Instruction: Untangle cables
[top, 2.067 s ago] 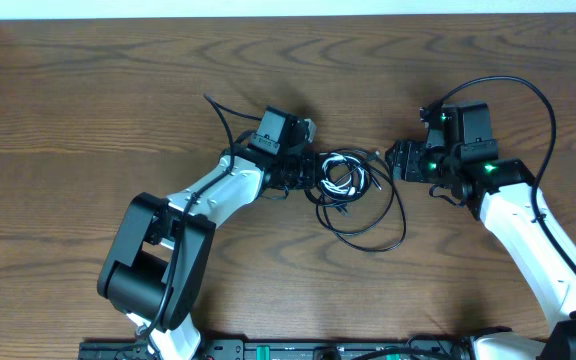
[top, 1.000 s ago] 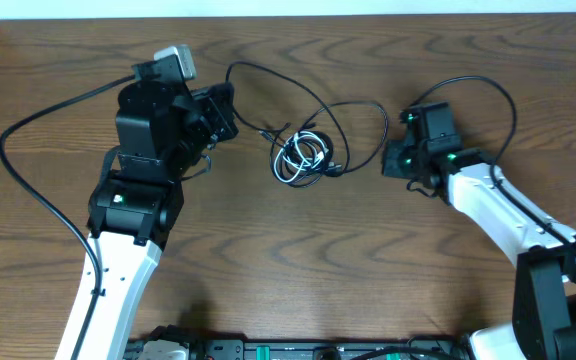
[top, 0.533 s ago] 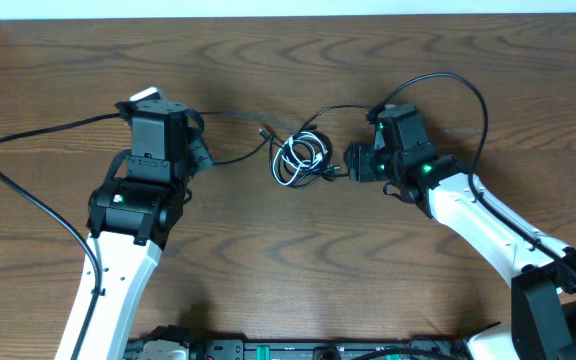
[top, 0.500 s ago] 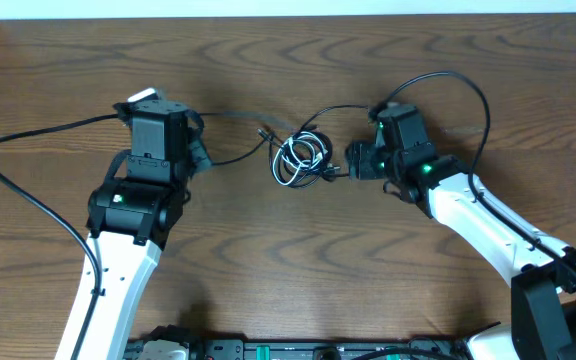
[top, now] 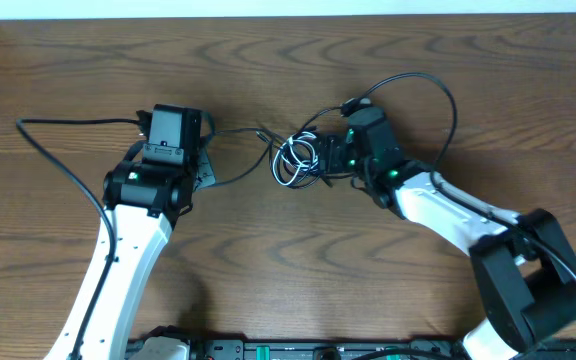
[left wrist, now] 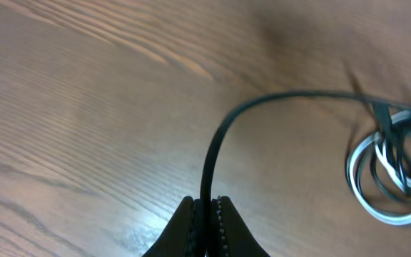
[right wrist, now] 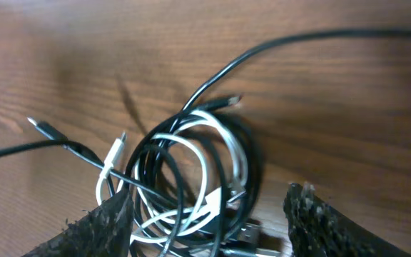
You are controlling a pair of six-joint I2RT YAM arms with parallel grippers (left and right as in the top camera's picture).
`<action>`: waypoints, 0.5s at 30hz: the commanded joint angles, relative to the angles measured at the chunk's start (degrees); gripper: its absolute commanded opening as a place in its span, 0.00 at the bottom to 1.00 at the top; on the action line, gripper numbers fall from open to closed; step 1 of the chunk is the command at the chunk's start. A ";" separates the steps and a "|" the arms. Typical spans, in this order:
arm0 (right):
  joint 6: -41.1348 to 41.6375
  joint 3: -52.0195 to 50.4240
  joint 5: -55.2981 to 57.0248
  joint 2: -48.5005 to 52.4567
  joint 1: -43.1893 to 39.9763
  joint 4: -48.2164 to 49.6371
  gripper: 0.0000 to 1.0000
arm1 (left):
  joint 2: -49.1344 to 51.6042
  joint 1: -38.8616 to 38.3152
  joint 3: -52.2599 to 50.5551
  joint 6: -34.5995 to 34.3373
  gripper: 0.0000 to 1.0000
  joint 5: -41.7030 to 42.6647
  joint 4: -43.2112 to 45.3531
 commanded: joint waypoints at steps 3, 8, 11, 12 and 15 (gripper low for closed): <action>0.02 5.20 -2.32 4.96 0.79 -1.84 0.66 | 3.48 0.02 0.48 3.52 0.07 3.89 -0.70; 0.11 5.73 1.66 8.26 3.48 -1.16 0.61 | 3.98 0.02 0.48 3.30 0.07 4.50 0.81; 0.39 5.73 4.90 10.29 5.46 -1.60 0.56 | 3.98 0.02 0.48 3.28 0.07 4.50 1.29; 0.81 5.73 5.88 10.60 5.86 -1.66 0.54 | 3.98 0.02 0.48 3.28 0.07 4.50 1.44; 1.22 5.73 9.18 10.73 6.80 -2.29 0.23 | 3.98 0.02 0.48 3.28 0.07 4.50 1.46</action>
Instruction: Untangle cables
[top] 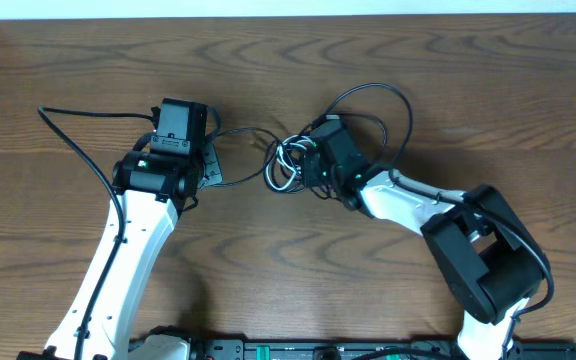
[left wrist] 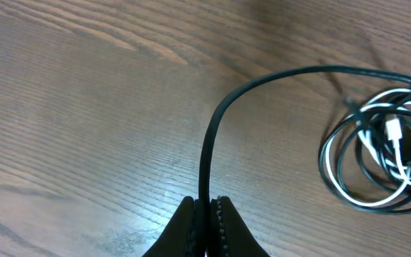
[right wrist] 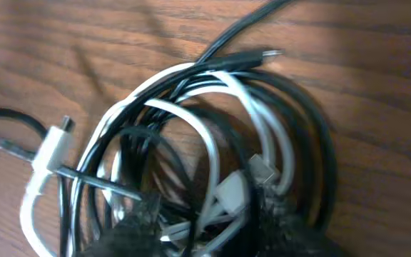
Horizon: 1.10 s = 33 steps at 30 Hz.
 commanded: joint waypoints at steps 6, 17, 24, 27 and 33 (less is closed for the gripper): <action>-0.35 0.76 4.96 -3.56 -1.44 -6.08 0.01 | 0.26 0.02 0.48 0.74 0.07 0.52 0.15; -7.78 1.40 16.79 -28.76 -13.84 -25.14 0.01 | 0.26 0.07 0.48 0.76 0.07 -6.84 10.86; -5.79 1.38 25.11 -28.63 -25.40 -34.58 0.01 | 0.26 9.20 0.48 -3.17 0.08 -15.30 16.96; -6.14 1.38 14.40 -28.63 -27.17 -32.57 0.01 | 0.26 14.16 0.48 -5.73 0.07 -1.77 17.38; -11.23 1.38 -23.67 -28.63 -20.68 -12.72 0.01 | 0.28 10.32 0.42 -5.18 0.14 25.81 16.98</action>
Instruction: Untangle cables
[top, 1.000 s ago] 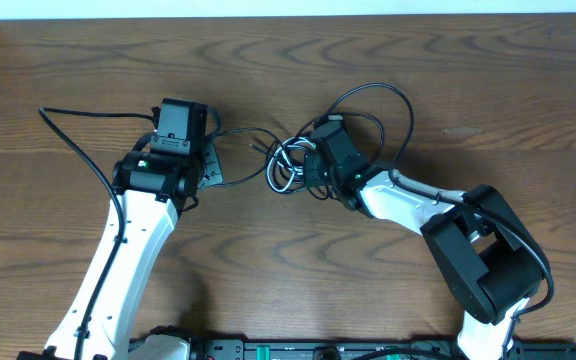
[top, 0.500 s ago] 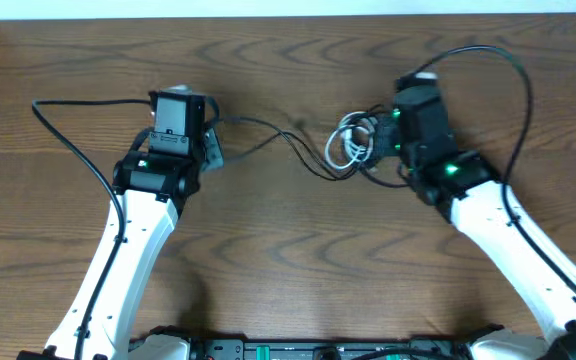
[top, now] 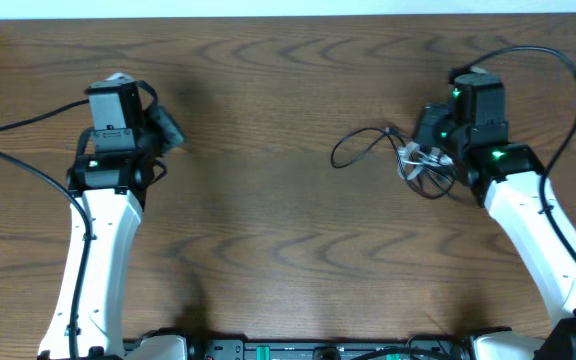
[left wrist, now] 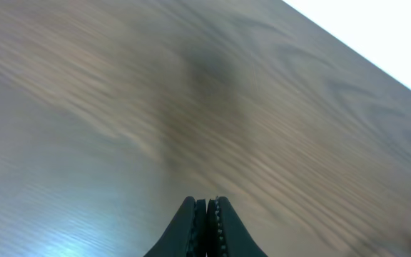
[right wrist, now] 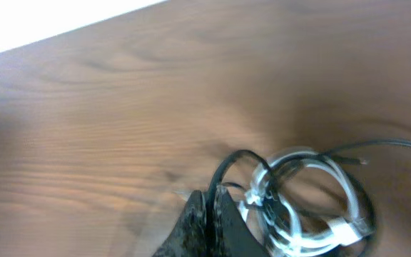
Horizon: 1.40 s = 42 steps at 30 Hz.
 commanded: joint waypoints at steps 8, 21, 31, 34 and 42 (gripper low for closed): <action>0.52 0.81 -3.58 -0.26 11.15 2.73 0.02 | 0.35 -10.49 0.31 1.49 0.33 12.11 -1.86; 6.25 0.81 15.02 -0.26 11.04 -11.30 0.48 | 13.44 -17.73 0.31 3.69 0.74 19.41 1.01; 6.27 0.81 14.82 -0.26 11.04 -16.02 0.52 | 23.28 -28.00 0.31 3.65 0.65 22.27 7.91; 6.29 0.81 14.82 -0.26 11.04 -16.28 0.52 | 25.59 -30.05 0.31 3.63 0.64 22.80 10.54; 6.29 0.81 14.78 -0.26 11.04 -16.52 0.54 | 32.41 -32.54 0.31 3.63 0.64 18.80 17.03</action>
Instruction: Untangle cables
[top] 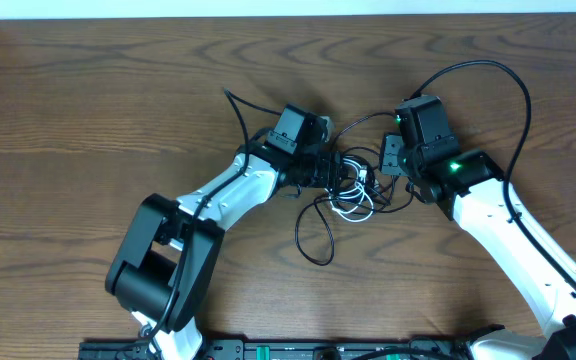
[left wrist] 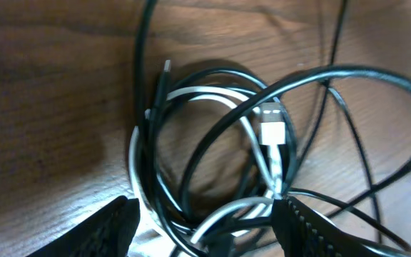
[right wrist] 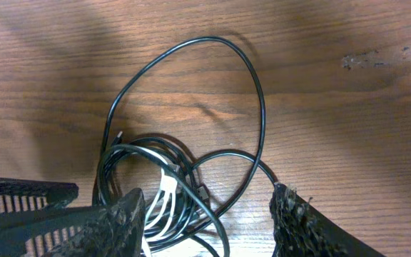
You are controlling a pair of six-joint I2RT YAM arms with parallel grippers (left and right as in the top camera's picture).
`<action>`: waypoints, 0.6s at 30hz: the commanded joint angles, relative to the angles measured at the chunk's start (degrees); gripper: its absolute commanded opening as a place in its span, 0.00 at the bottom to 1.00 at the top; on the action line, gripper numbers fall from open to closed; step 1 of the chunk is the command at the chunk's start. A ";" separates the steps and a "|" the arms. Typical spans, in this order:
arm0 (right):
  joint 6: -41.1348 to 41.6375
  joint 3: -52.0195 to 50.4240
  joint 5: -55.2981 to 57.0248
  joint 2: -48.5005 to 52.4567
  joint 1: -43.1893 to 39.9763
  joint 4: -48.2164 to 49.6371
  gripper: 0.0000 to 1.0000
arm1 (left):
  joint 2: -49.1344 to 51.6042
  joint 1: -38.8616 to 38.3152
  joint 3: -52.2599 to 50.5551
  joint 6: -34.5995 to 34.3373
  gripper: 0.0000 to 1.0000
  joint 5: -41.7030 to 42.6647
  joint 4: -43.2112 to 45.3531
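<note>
A tangle of black and white cables (top: 353,190) lies mid-table, with a black loop (top: 313,238) trailing toward the front. My left gripper (top: 326,172) reaches in from the left and is open, its fingers straddling the coil (left wrist: 212,164). In the left wrist view a white plug (left wrist: 271,132) sits inside the coil. My right gripper (top: 396,160) stands open at the tangle's right side. In the right wrist view the tangle (right wrist: 166,189) lies between its fingers (right wrist: 116,218), and a black loop (right wrist: 252,86) arcs beyond.
The wooden table (top: 88,110) spreads out on all sides. The left gripper's dark finger (right wrist: 20,207) shows at the lower left of the right wrist view, close beside the right gripper. The right arm's own black cord (top: 508,90) arcs over the table.
The left gripper was shut at the far left and the right was shut, with the tangle by it at the right. Now the tangle lies mid-table and both grippers are open at it.
First the left gripper was shut on a black cable leading into the tangle while the right stood open over it. Then the right's fingers were down in the coil. Later the arms were far apart, the tangle at the right. Now both are open at the tangle mid-table.
</note>
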 commanded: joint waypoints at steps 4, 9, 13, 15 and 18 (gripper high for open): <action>0.57 0.46 0.66 -0.42 -0.02 -0.07 0.54 | 3.80 -0.35 0.28 0.76 0.49 -3.65 0.13; 0.55 0.46 0.68 -0.42 -0.02 -0.09 0.55 | 3.76 -1.66 0.20 0.76 0.08 -3.65 0.17; 0.55 0.46 0.68 -0.42 -0.02 -0.28 0.59 | -0.35 1.16 0.87 0.76 0.07 -3.58 0.09; 0.55 0.46 0.68 -0.42 -0.02 -0.28 0.61 | -7.10 4.15 1.73 0.07 0.07 -1.92 0.09; 0.55 0.46 0.68 -0.42 -0.02 -0.11 0.65 | -17.81 7.63 1.73 -0.98 0.07 4.48 0.59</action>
